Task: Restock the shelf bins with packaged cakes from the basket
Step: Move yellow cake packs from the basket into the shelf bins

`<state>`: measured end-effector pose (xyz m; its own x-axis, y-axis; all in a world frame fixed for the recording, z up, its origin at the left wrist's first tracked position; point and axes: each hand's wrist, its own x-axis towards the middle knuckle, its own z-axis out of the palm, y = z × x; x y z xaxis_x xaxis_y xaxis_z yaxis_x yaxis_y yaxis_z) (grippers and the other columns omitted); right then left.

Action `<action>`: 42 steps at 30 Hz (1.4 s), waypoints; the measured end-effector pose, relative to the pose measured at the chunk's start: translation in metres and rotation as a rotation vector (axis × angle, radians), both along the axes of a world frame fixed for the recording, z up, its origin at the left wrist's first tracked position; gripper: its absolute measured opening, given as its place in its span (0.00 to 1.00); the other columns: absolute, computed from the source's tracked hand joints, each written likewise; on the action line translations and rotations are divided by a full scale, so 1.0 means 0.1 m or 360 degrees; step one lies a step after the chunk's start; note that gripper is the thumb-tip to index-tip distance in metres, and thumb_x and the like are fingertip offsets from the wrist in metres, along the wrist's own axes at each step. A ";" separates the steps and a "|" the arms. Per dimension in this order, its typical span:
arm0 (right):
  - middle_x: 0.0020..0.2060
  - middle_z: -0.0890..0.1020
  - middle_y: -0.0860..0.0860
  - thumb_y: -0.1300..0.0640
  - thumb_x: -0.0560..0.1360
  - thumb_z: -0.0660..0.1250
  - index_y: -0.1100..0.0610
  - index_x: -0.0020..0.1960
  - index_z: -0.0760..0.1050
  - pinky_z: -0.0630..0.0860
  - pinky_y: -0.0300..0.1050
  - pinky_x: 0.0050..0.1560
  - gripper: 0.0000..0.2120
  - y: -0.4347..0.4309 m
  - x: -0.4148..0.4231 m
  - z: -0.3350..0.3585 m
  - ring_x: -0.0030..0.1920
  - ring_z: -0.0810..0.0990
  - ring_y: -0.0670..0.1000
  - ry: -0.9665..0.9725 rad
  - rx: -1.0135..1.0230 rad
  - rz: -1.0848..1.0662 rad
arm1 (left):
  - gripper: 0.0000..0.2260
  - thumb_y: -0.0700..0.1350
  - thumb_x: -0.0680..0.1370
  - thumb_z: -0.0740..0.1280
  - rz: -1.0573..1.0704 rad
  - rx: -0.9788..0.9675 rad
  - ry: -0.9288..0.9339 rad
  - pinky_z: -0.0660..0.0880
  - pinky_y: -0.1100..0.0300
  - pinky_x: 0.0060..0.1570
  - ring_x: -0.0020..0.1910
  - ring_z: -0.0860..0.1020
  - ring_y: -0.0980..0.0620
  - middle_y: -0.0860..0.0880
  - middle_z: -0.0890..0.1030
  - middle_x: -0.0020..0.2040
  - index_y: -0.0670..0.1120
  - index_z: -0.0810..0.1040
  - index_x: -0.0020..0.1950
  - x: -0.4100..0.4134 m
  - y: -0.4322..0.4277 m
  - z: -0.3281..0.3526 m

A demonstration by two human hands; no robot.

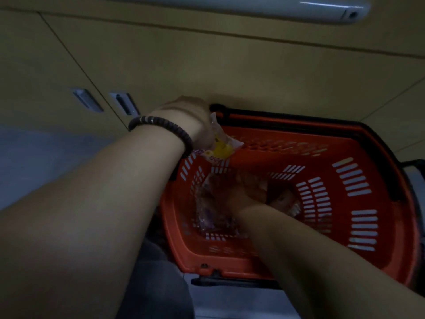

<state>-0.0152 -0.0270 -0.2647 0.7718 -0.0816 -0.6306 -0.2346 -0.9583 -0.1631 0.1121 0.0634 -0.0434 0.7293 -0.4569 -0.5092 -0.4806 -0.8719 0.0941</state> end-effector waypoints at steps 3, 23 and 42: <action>0.71 0.75 0.57 0.41 0.81 0.48 0.53 0.77 0.66 0.58 0.67 0.76 0.29 -0.01 -0.01 0.04 0.73 0.69 0.66 -0.0117 0.0036 -0.0132 | 0.23 0.63 0.72 0.73 -0.0001 -0.0076 -0.0013 0.74 0.56 0.38 0.42 0.80 0.47 0.48 0.81 0.45 0.50 0.83 0.61 0.05 0.02 -0.02; 0.46 0.80 0.66 0.70 0.73 0.53 0.69 0.59 0.79 0.71 0.49 0.41 0.20 -1.33 -0.51 2.41 0.43 0.77 0.66 0.0088 0.1584 -0.1072 | 0.22 0.65 0.71 0.67 -0.0072 -0.0005 -0.0036 0.67 0.63 0.27 0.30 0.74 0.49 0.48 0.78 0.35 0.54 0.85 0.56 -0.12 0.08 0.18; 0.45 0.89 0.50 0.47 0.73 0.80 0.55 0.53 0.86 0.85 0.58 0.53 0.14 -1.51 -0.97 3.10 0.47 0.89 0.51 -0.1162 0.1156 -0.0769 | 0.10 0.49 0.78 0.76 0.0519 -0.1435 0.0502 0.81 0.55 0.40 0.43 0.84 0.50 0.47 0.88 0.49 0.50 0.85 0.58 -0.90 -0.29 0.79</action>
